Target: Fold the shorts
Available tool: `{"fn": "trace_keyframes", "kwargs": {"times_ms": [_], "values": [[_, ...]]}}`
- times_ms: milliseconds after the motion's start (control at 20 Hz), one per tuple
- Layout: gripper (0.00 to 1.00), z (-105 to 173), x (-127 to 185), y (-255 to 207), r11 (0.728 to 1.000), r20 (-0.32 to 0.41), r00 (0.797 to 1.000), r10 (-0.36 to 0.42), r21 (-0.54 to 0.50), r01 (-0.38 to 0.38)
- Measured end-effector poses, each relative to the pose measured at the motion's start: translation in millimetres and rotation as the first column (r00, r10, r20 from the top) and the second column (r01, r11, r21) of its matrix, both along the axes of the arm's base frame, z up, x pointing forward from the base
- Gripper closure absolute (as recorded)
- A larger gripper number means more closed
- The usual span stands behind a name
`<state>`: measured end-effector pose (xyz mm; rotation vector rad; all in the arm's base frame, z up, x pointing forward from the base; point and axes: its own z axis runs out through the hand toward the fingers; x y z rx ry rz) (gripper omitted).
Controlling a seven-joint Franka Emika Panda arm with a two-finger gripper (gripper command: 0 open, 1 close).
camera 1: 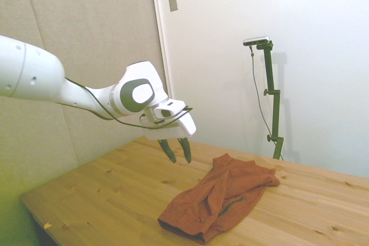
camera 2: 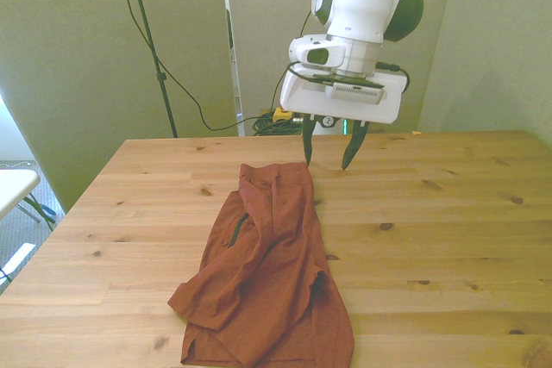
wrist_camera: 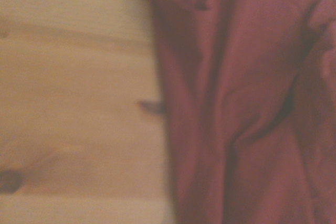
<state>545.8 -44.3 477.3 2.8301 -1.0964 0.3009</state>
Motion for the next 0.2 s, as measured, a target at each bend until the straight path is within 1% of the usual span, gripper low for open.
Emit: {"fn": "trace_keyframes", "kwargs": {"times_ms": [200], "values": [[0.0,12,-51,39,0.997,-0.027,0.997,0.074,0.037,-0.073]]}}
